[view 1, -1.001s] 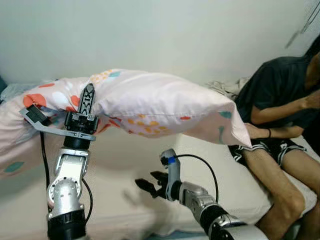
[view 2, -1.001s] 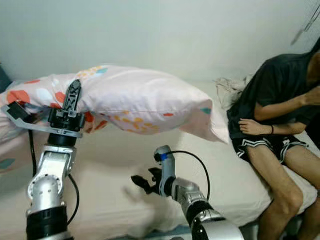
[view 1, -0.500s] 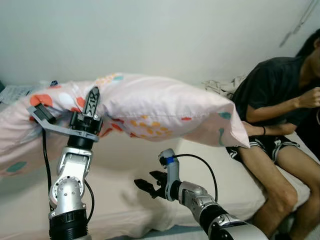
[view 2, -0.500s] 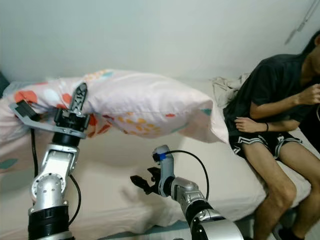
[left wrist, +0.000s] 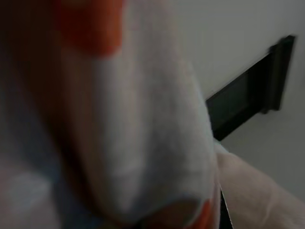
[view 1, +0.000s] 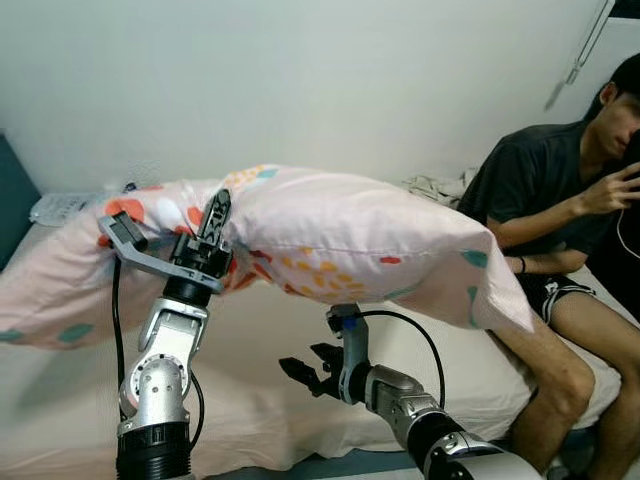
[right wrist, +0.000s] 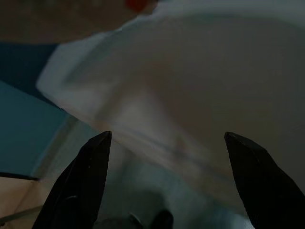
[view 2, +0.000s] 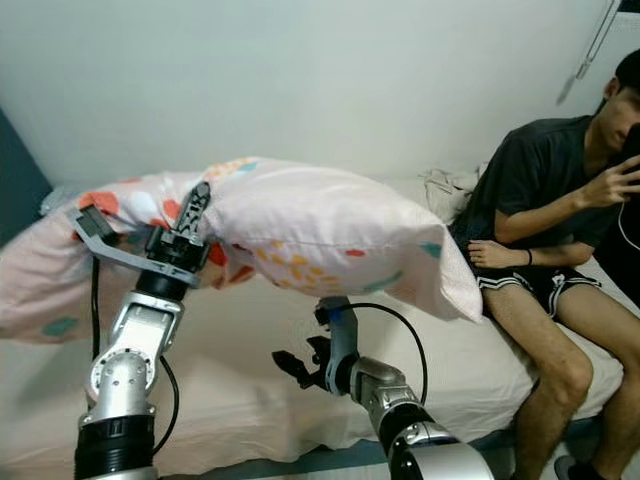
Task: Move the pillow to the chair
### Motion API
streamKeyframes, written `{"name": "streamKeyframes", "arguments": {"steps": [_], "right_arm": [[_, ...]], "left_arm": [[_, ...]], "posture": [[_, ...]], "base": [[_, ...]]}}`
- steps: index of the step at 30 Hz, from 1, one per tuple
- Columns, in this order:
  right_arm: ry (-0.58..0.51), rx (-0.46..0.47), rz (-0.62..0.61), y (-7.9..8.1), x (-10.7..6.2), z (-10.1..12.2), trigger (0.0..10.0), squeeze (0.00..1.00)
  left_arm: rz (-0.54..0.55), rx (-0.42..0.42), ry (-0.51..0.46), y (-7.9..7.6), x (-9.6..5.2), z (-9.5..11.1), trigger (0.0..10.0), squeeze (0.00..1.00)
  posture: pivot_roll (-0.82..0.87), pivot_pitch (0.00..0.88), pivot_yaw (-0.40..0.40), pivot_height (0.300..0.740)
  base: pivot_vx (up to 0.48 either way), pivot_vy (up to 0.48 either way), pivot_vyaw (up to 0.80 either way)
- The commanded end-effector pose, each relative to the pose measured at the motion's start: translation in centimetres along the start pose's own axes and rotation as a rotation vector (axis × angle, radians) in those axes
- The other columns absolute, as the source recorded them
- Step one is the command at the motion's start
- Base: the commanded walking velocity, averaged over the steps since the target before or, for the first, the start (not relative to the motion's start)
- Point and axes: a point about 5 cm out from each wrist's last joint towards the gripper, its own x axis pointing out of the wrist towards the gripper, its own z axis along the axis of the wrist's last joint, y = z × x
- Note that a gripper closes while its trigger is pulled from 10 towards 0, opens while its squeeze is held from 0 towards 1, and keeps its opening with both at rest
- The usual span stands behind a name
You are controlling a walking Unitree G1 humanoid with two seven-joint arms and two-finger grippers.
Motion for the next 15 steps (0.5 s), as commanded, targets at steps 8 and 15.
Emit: {"name": "streamKeyframes", "arguments": {"steps": [8,15], "right_arm": [[0.076,0.031,-0.087,-1.0,-0.9,-2.0,10.0,0.0],[0.099,0.028,-0.149,-1.4,-1.1,-2.4,10.0,0.0]], "left_arm": [[0.103,0.095,0.0,2.2,-0.8,0.1,10.0,0.0],[0.242,0.238,0.065,4.7,-1.7,-0.4,10.0,0.0]], "posture": [[-0.04,0.066,-0.068,0.74],[-0.04,0.066,-0.062,0.74]], "base": [[0.0,0.0,-0.74],[0.0,0.0,-0.74]]}}
